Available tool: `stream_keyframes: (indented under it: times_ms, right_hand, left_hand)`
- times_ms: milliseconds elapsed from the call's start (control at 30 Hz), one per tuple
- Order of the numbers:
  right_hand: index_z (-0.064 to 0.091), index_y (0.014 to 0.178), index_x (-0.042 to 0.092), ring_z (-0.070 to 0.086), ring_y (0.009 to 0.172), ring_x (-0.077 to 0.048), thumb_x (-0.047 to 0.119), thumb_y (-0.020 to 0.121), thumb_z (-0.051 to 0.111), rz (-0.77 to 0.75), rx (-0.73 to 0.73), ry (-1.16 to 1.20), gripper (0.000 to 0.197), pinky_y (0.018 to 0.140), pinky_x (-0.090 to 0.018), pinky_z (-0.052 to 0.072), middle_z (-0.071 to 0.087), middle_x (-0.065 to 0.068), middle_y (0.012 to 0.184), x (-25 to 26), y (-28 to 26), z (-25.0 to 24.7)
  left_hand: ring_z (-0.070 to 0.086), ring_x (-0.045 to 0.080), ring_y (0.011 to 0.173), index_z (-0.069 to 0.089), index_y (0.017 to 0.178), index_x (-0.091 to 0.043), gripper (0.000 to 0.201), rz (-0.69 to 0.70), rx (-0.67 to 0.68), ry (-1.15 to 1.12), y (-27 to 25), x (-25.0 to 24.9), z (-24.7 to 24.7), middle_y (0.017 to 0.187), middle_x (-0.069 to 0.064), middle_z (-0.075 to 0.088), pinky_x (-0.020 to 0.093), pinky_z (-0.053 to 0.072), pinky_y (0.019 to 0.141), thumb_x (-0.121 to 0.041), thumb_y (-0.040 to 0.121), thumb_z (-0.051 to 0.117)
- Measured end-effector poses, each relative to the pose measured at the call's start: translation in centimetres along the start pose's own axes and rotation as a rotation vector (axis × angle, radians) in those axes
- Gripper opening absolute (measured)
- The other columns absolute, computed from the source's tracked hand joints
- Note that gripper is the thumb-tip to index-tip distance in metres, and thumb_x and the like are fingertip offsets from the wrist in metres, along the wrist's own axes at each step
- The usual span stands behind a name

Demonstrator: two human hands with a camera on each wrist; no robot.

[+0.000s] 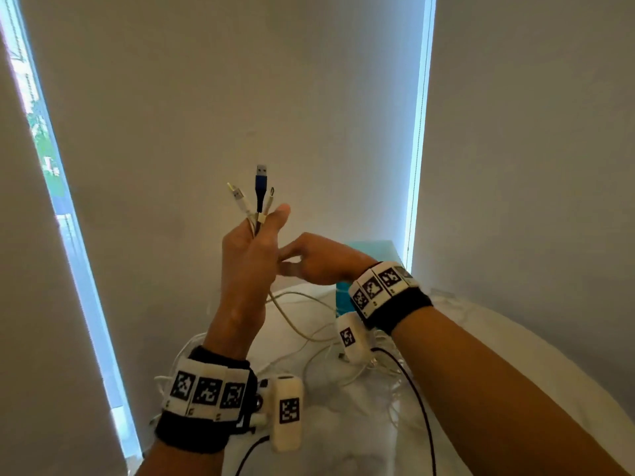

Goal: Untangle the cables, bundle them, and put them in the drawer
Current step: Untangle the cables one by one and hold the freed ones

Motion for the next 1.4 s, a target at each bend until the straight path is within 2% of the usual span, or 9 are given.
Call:
stream_keyframes:
  times_ms: [267, 433, 667, 800, 900, 1000, 1167, 1267, 1400]
  right_hand:
    - [0.076, 0.129, 0.021, 0.074, 0.101, -0.018, 0.044, 0.11, 0.052, -0.023, -0.51, 0.731, 0.038, 0.095, -0.033, 0.06, 0.079, -0.002, 0.109, -2.5, -8.5, -6.3]
    - [0.069, 0.136, 0.036, 0.064, 0.12, -0.02, 0.105, 0.064, 0.05, 0.167, -0.326, 0.553, 0.102, 0.107, -0.045, 0.05, 0.07, 0.005, 0.132, -1.4, -9.6, -5.7]
    - [0.067, 0.133, 0.023, 0.073, 0.113, -0.019, 0.052, 0.103, 0.064, 0.168, -0.438, 0.655, 0.042, 0.094, -0.03, 0.06, 0.076, 0.002, 0.122, -3.7, -11.7, -4.7]
    - [0.043, 0.153, 0.033, 0.065, 0.123, -0.011, 0.045, 0.103, 0.067, 0.094, -0.707, 0.559, 0.056, 0.087, -0.02, 0.058, 0.061, 0.006, 0.141, -5.0, -12.7, -7.5]
    - [0.055, 0.15, 0.03, 0.058, 0.133, -0.01, 0.048, 0.113, 0.046, 0.106, -0.527, 0.481, 0.043, 0.109, -0.032, 0.051, 0.061, 0.011, 0.147, -4.3, -11.5, -6.3]
    - [0.062, 0.146, 0.028, 0.059, 0.127, -0.009, 0.046, 0.116, 0.032, 0.09, -0.299, 0.329, 0.046, 0.103, -0.027, 0.047, 0.064, 0.012, 0.145, -2.8, -10.7, -3.5]
    - [0.066, 0.139, 0.022, 0.063, 0.127, -0.01, 0.045, 0.116, 0.035, 0.05, -0.536, 0.481, 0.045, 0.11, -0.03, 0.049, 0.07, 0.008, 0.137, -4.2, -11.7, -6.3]
    - [0.07, 0.121, 0.015, 0.07, 0.106, -0.017, 0.035, 0.113, 0.048, 0.219, -0.586, 0.48, 0.03, 0.085, -0.029, 0.057, 0.074, 0.0, 0.114, -7.6, -12.9, -5.4]
    - [0.064, 0.122, 0.013, 0.067, 0.102, -0.023, 0.057, 0.095, 0.071, 0.51, -0.004, -0.073, 0.053, 0.09, -0.036, 0.057, 0.07, -0.004, 0.117, -12.0, -12.5, 3.9]
  left_hand:
    - [0.043, 0.012, 0.063, 0.066, 0.076, -0.021, 0.034, -0.011, 0.091, 0.216, -0.1, 0.2, 0.5, 0.066, -0.003, 0.049, 0.03, 0.04, 0.064, -0.042, 0.103, 0.067]
    - [0.063, 0.017, 0.084, 0.07, 0.11, -0.009, 0.021, -0.008, 0.339, 0.468, -1.4, 3.7, 6.0, 0.093, 0.004, 0.072, 0.024, 0.047, 0.075, -0.029, 0.105, 0.065]
    - [0.074, 0.014, 0.099, 0.07, 0.124, -0.021, 0.023, 0.022, 0.641, 0.627, -3.5, 6.7, 10.0, 0.112, -0.003, 0.077, 0.032, 0.061, 0.09, -0.023, 0.101, 0.069]
    - [0.075, 0.014, 0.102, 0.07, 0.115, -0.016, 0.017, -0.029, 0.71, 0.562, -3.9, 7.5, 10.6, 0.112, -0.002, 0.077, 0.023, 0.062, 0.084, -0.028, 0.104, 0.068]
    - [0.075, 0.016, 0.1, 0.07, 0.113, -0.017, 0.016, -0.02, 0.72, 0.569, -4.0, 7.6, 10.9, 0.111, 0.0, 0.077, 0.025, 0.062, 0.082, -0.031, 0.105, 0.066]
    - [0.076, 0.019, 0.101, 0.075, 0.11, -0.019, 0.013, -0.004, 0.695, 0.531, -3.6, 7.3, 11.0, 0.108, 0.002, 0.079, 0.039, 0.062, 0.094, -0.026, 0.105, 0.064]
    - [0.053, 0.004, 0.056, 0.063, 0.08, -0.007, 0.034, -0.038, 0.496, 0.573, -1.7, 7.4, 9.0, 0.064, -0.007, 0.062, 0.032, 0.047, 0.071, -0.032, 0.102, 0.07]
    - [0.039, 0.011, 0.054, 0.055, 0.072, -0.015, 0.037, -0.038, 0.419, 0.541, -0.2, 6.7, 7.1, 0.061, 0.001, 0.046, 0.034, 0.04, 0.07, -0.034, 0.098, 0.073]
    - [0.032, 0.009, 0.052, 0.045, 0.066, -0.02, 0.044, -0.018, 0.362, 0.508, 0.1, 6.1, 6.5, 0.057, -0.006, 0.038, 0.034, 0.037, 0.066, -0.031, 0.097, 0.074]
Point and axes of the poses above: each hand's wrist, its own y-axis towards the middle knuckle, its own z-axis out of the palm, x = y × z, the point moved 9 cm from there along y, towards the middle knuckle
